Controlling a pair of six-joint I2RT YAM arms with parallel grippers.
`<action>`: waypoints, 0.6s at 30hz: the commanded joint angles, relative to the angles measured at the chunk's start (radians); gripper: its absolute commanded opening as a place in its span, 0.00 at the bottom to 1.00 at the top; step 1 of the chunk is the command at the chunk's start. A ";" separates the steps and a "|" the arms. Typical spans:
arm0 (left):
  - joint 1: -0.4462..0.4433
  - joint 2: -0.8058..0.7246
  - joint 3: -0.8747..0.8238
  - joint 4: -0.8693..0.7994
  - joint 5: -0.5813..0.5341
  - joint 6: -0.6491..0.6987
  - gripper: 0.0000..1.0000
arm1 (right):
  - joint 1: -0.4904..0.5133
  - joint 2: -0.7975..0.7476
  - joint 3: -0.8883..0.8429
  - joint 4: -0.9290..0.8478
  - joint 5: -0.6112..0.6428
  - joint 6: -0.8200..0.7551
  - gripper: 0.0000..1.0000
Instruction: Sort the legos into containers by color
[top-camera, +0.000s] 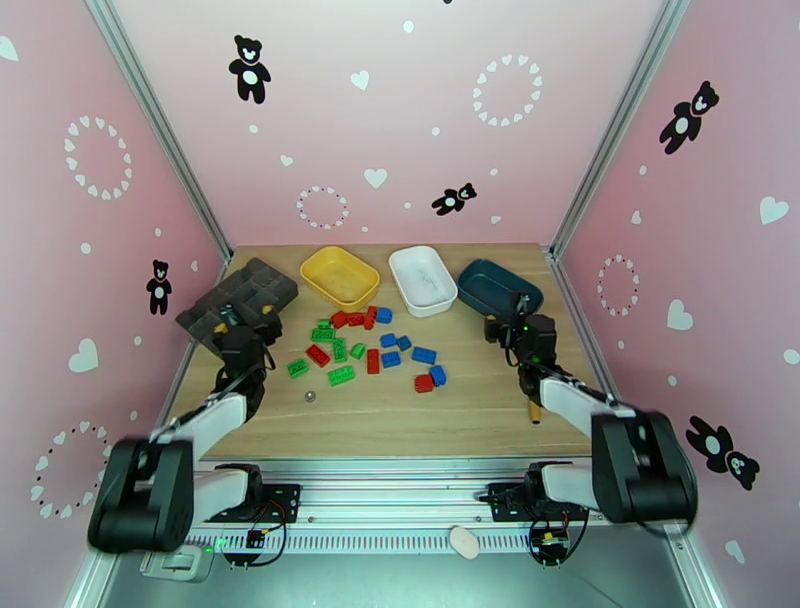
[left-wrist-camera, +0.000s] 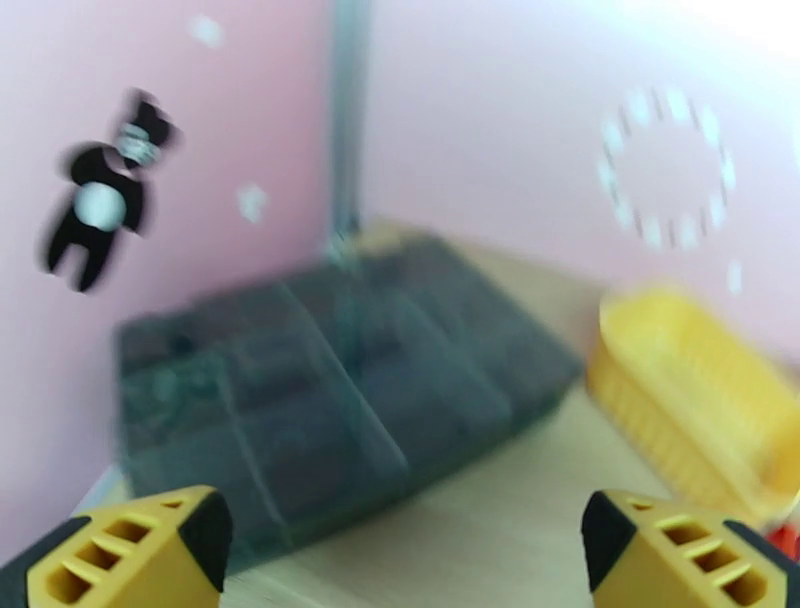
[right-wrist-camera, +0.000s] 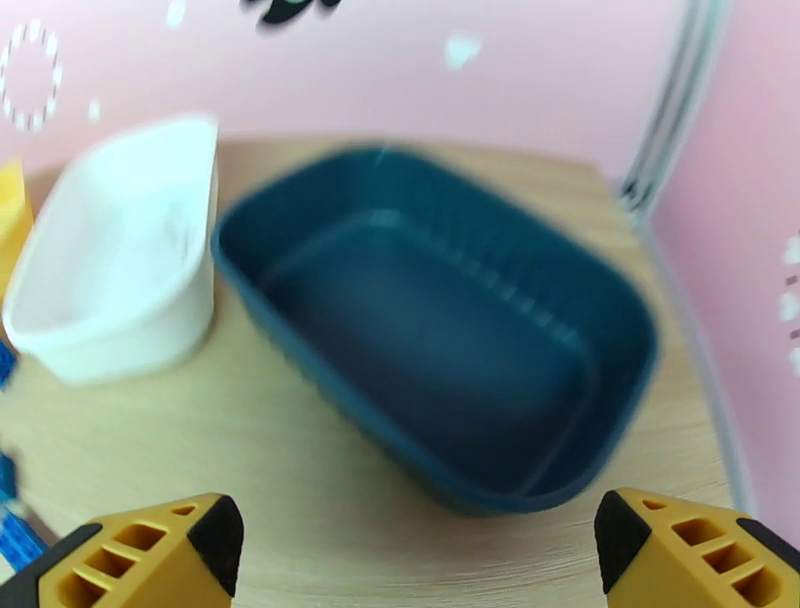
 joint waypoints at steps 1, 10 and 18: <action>-0.004 -0.117 0.111 -0.387 -0.148 -0.299 0.98 | -0.003 -0.103 0.060 -0.244 0.129 0.170 0.99; 0.002 -0.407 0.228 -0.887 0.165 -0.437 0.99 | -0.010 -0.233 0.245 -0.815 0.025 0.450 0.94; -0.006 -0.477 0.223 -1.097 0.556 -0.414 0.92 | 0.079 -0.217 0.242 -0.939 -0.267 0.442 0.86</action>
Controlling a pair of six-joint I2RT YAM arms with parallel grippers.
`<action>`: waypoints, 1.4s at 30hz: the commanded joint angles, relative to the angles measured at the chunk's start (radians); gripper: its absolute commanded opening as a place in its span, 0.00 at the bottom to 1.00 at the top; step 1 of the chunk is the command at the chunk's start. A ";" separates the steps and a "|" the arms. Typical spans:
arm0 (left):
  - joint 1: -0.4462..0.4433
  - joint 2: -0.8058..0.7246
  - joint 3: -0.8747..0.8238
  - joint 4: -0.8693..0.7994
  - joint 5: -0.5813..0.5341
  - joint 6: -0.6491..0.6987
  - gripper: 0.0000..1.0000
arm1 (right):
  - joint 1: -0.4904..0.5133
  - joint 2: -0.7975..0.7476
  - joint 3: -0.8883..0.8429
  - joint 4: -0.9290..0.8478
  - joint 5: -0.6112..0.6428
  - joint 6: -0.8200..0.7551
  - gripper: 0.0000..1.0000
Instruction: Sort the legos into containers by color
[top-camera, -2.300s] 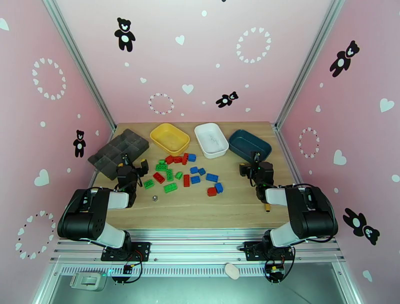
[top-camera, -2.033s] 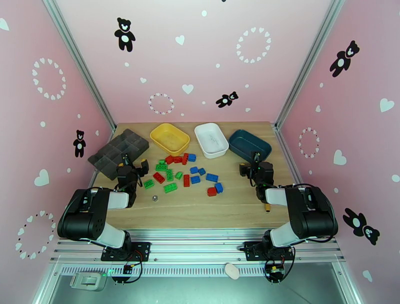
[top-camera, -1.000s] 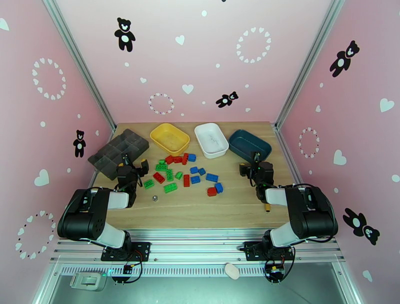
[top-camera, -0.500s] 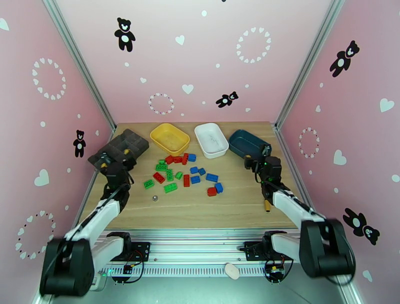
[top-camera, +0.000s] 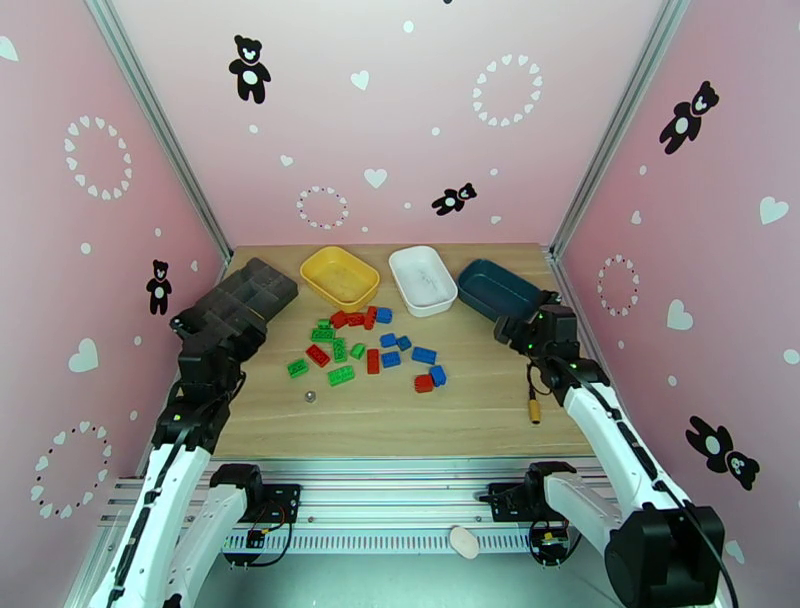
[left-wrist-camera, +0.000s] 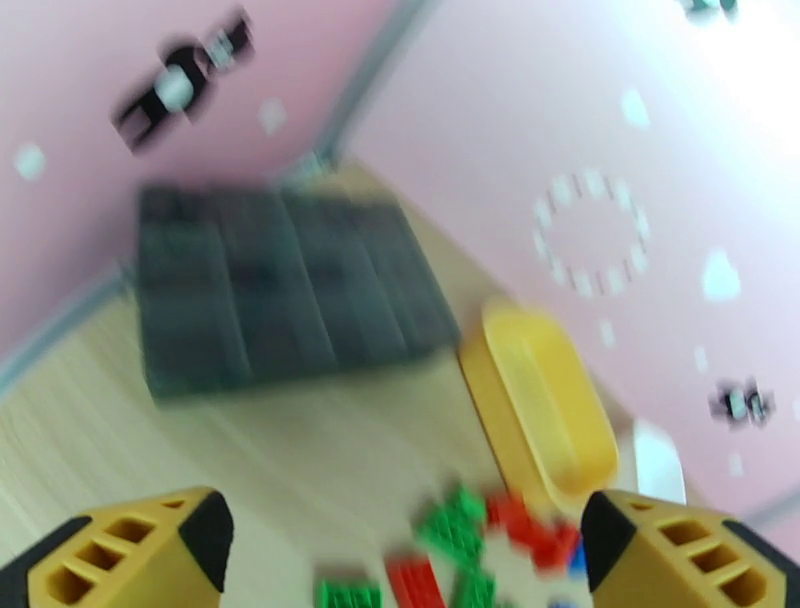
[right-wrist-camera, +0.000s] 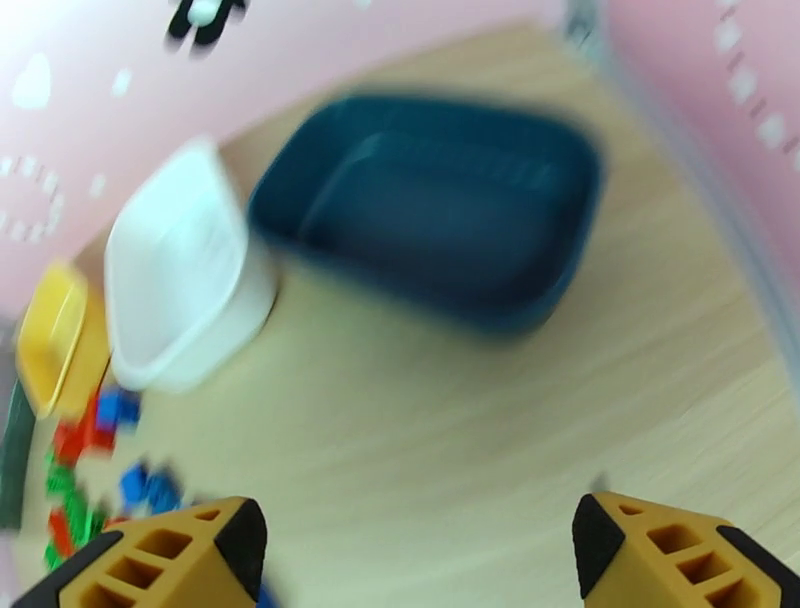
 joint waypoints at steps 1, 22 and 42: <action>-0.013 -0.031 -0.045 -0.105 0.241 -0.012 0.91 | 0.075 0.013 0.007 -0.122 -0.102 0.015 0.86; -0.595 0.212 -0.159 0.161 0.024 -0.228 0.97 | 0.517 0.413 0.160 -0.151 0.107 0.053 0.87; -0.730 0.423 -0.091 0.292 -0.003 -0.244 0.97 | 0.551 0.543 0.235 -0.130 0.136 0.053 0.75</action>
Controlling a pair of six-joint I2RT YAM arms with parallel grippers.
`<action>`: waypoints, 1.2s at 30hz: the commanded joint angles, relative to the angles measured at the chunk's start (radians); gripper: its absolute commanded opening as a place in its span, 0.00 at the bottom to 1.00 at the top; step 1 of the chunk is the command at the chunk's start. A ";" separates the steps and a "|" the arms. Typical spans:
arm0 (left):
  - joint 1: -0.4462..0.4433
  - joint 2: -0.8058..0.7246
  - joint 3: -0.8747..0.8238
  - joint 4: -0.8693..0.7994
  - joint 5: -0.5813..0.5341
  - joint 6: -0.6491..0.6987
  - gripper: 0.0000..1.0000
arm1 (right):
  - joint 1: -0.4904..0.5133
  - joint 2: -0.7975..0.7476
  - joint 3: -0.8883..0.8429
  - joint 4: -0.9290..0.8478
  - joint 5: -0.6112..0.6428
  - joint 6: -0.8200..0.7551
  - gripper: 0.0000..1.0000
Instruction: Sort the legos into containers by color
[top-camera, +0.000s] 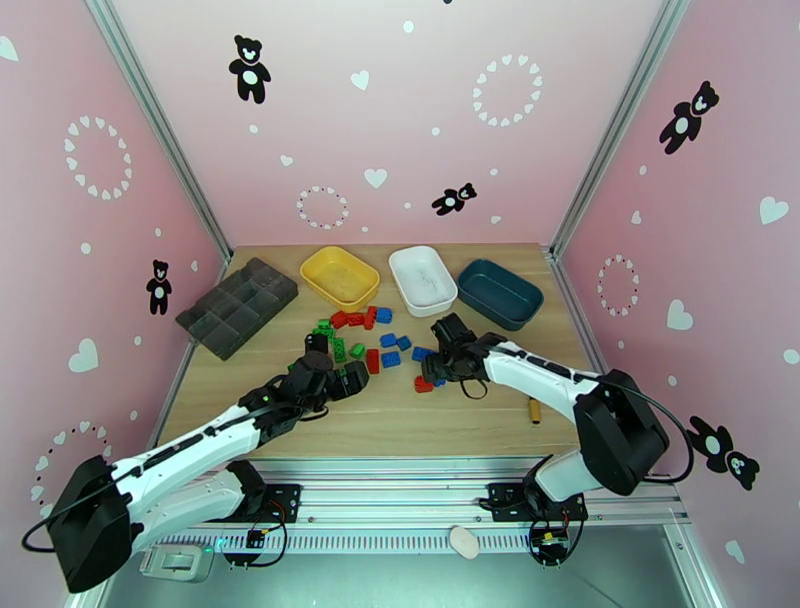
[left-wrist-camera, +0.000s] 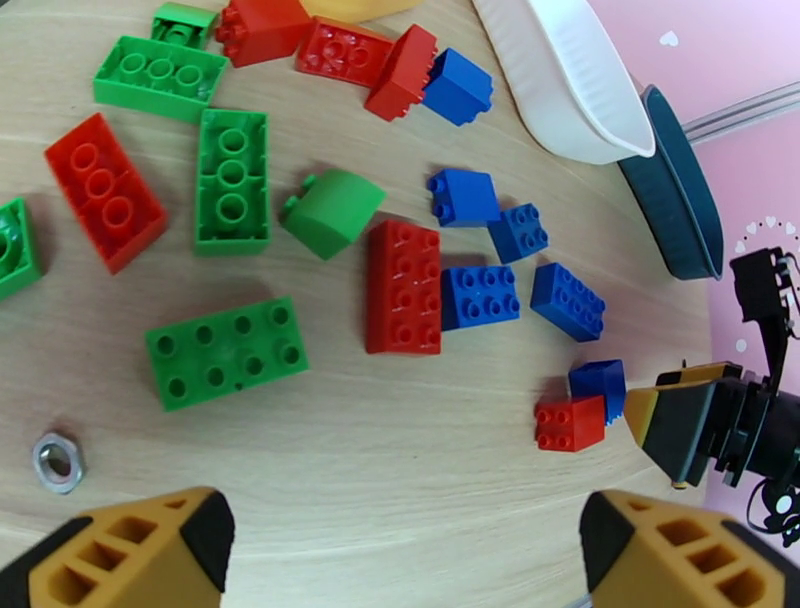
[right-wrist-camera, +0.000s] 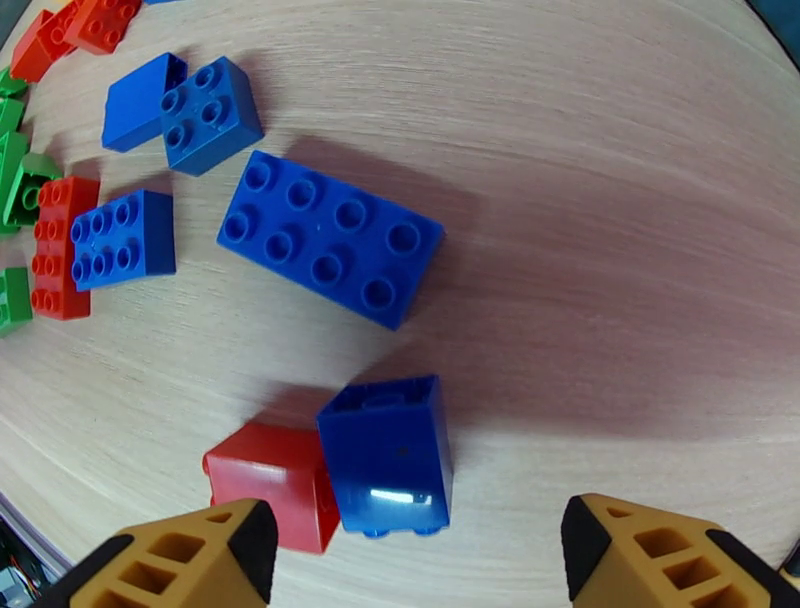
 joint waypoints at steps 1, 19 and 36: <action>-0.008 0.021 0.036 0.039 -0.007 -0.002 0.96 | 0.003 0.035 0.047 0.007 0.014 0.001 0.74; -0.012 0.034 0.012 0.063 -0.002 -0.010 0.96 | 0.003 0.217 0.174 0.035 0.063 0.028 0.67; -0.012 0.019 -0.003 0.069 0.000 -0.016 0.96 | 0.003 0.180 0.081 0.059 0.058 0.037 0.65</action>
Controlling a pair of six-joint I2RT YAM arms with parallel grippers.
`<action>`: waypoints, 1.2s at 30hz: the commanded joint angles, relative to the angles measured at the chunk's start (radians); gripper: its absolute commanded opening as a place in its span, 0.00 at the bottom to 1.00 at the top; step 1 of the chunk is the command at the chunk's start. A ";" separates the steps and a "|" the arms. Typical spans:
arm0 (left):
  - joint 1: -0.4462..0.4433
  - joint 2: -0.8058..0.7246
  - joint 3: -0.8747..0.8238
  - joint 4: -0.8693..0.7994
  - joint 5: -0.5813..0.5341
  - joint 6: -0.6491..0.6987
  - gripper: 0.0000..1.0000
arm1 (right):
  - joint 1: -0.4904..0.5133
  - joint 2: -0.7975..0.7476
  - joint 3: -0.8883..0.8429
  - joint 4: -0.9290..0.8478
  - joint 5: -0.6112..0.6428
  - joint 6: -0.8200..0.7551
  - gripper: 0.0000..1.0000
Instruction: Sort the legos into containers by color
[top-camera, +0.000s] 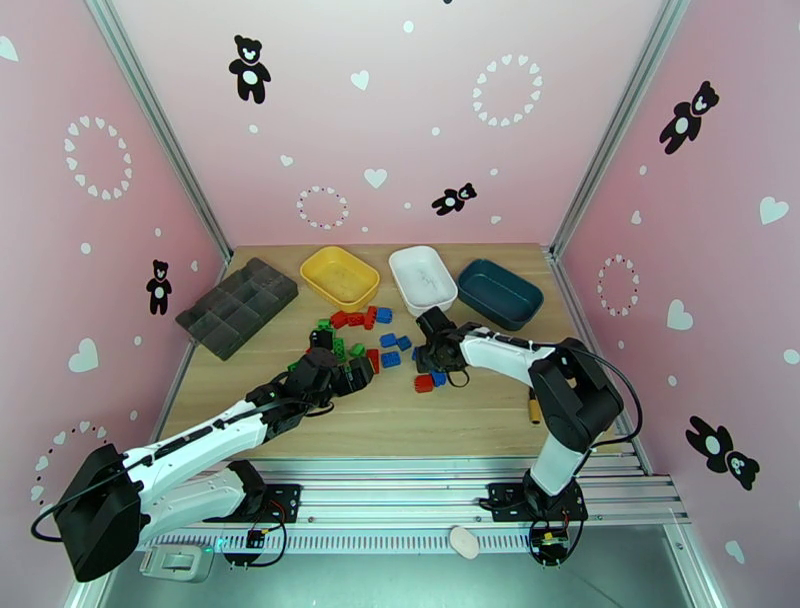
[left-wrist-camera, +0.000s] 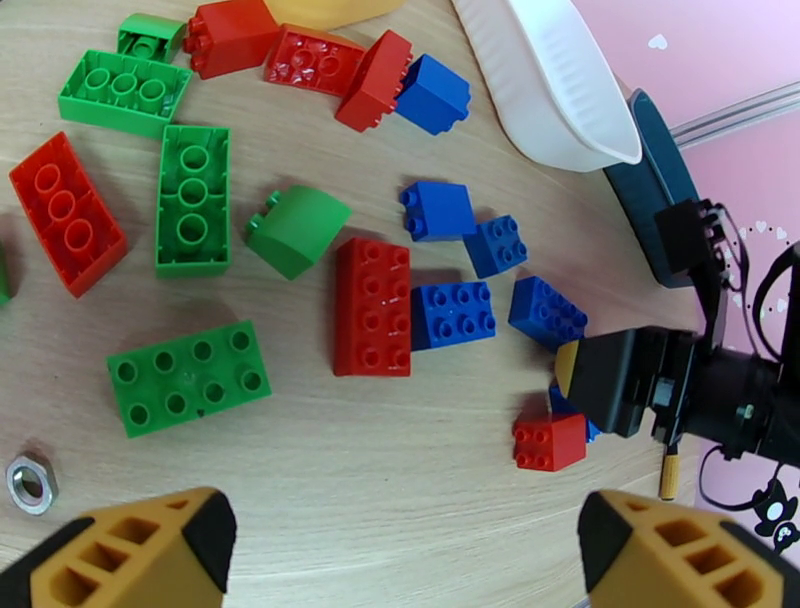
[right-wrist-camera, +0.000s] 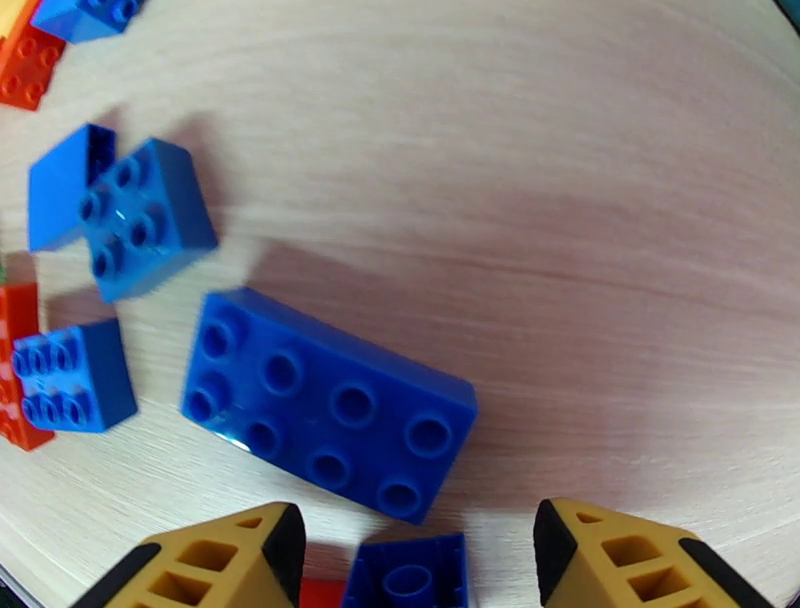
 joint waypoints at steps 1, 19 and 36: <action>-0.008 -0.011 -0.008 0.014 -0.003 -0.008 0.96 | 0.003 -0.042 -0.026 0.004 0.011 0.012 0.65; -0.028 0.083 0.037 0.058 0.020 0.001 0.97 | 0.004 -0.109 -0.100 0.025 0.013 0.015 0.50; -0.032 0.521 0.491 0.224 0.207 0.104 0.98 | -0.190 -0.279 -0.049 -0.017 -0.023 -0.001 0.25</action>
